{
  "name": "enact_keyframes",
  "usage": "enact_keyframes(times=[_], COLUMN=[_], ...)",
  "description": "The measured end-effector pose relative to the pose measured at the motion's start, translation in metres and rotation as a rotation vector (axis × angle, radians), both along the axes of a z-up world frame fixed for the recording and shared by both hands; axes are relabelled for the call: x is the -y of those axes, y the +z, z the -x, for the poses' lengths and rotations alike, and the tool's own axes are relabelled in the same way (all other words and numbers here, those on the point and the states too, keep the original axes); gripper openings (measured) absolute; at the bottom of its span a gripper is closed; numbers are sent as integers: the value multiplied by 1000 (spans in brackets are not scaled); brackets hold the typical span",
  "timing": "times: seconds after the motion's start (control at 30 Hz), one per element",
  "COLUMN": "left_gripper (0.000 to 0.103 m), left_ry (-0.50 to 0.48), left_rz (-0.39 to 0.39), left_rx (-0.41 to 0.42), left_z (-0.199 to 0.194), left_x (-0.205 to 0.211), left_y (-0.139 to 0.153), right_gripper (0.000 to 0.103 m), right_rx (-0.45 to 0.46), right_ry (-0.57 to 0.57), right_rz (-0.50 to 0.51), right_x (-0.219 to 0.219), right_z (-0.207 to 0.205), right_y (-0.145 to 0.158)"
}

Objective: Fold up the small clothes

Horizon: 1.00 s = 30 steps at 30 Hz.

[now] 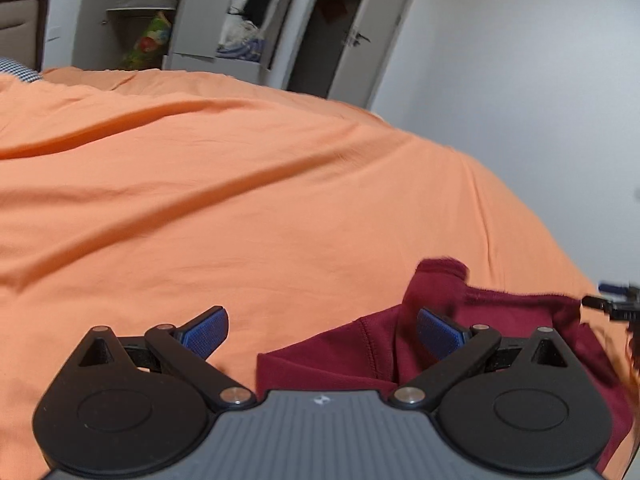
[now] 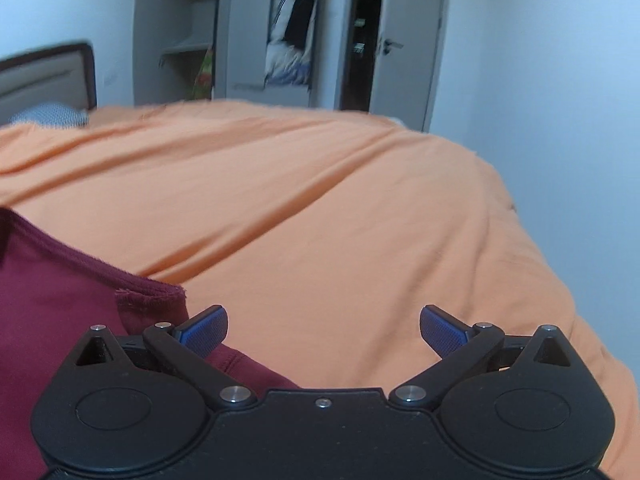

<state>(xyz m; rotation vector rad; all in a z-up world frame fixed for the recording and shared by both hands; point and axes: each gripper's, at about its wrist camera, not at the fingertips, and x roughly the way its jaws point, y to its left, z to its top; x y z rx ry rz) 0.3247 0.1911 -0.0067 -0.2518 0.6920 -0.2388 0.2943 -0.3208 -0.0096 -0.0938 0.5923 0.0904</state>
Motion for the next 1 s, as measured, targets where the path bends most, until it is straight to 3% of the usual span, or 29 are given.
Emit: enact_keyframes(times=[0.07,0.2,0.3,0.4,0.47,0.5,0.53,0.6,0.67,0.7,0.87,1.0], left_gripper=[102,103,103,102,86,81,69,49,9,9,6,6], left_ry=[0,-45,-91,-117,-111,-116,-117,-108,-86,-66,15,86], left_rz=[-19,-65,-119,-233,-324,-349,-361,-347,-303,-283,-110,-11], left_rx=[33,116,145,171,165,163,157,144,124,116,114,55], left_z=[12,42,59,68,62,65,66,64,62,61,64,66], left_x=[2,29,59,87,103,109,112,114,110,104,79,59], left_y=[3,7,0,-10,-15,-17,-18,-17,-14,-13,-3,-15], right_gripper=[102,102,102,92,82,79,72,54,13,7,6,6], right_rx=[34,66,110,147,140,138,137,133,114,101,102,19], right_ry=[-5,110,238,315,310,302,288,244,213,202,94,-27], right_rz=[-41,-68,33,186,221,201,173,128,80,53,-153,-353], right_x=[1,-22,-56,-82,-90,-89,-85,-76,-68,-64,-35,-5], right_z=[18,54,76,96,100,100,98,91,84,81,74,66], right_y=[0,-6,-16,-35,-43,-45,-46,-45,-44,-44,-33,-42])
